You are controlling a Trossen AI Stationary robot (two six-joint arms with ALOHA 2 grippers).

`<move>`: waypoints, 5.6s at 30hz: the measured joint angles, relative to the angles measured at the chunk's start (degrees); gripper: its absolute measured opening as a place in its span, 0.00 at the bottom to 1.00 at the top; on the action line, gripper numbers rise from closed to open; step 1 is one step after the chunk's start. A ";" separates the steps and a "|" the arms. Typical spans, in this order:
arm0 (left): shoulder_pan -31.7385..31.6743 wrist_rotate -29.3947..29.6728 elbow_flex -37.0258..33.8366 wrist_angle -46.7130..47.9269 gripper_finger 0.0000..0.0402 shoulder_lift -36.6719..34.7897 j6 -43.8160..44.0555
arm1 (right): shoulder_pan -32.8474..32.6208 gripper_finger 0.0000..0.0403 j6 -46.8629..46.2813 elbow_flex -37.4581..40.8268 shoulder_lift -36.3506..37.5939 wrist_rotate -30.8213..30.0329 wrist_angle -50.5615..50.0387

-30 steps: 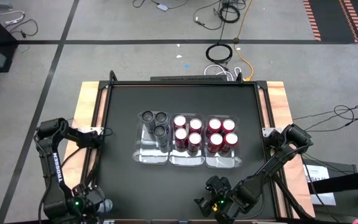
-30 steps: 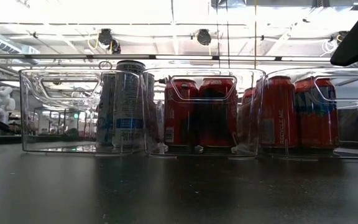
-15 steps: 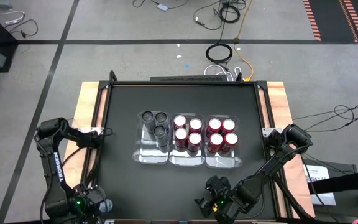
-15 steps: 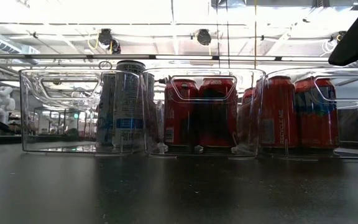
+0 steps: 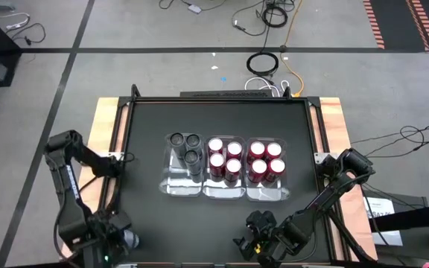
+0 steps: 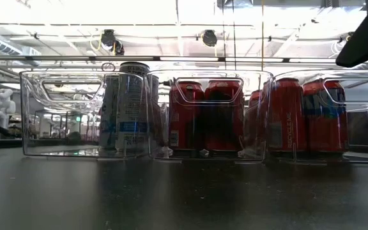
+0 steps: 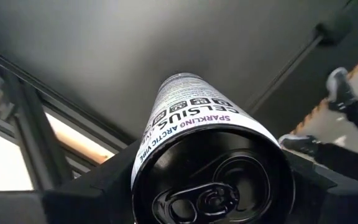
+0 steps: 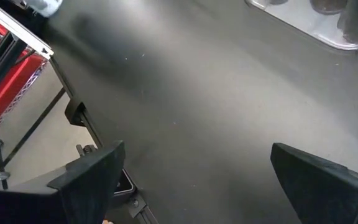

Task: Sort soda cans
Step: Put the white-blue soda can into the left transparent bin, then return to Home Position

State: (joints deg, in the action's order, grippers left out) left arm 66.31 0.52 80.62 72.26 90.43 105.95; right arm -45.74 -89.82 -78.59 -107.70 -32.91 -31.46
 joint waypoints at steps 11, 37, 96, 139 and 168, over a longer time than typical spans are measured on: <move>-8.84 10.37 0.04 0.96 0.69 -13.21 1.24 | 0.02 0.98 6.56 0.00 0.00 -0.05 -0.02; -54.61 3.74 0.15 8.21 0.69 -22.06 -64.91 | 8.35 0.98 3.15 -0.02 0.00 0.00 -4.42; -67.42 1.12 -10.11 -7.31 0.87 -3.80 -92.79 | 9.14 0.98 -14.87 -0.07 0.00 0.19 0.02; -58.88 -7.39 -14.67 -17.95 0.88 -27.69 -93.68 | 8.86 0.98 54.21 9.66 31.13 7.75 -26.29; -56.69 4.85 -66.66 -63.30 0.88 -81.21 -106.59 | 10.88 0.98 58.85 39.06 73.18 4.22 -4.38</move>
State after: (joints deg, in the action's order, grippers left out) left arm 9.62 5.37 13.96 8.96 9.23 -0.64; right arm -34.86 -30.97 -39.53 -34.52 -28.69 -35.84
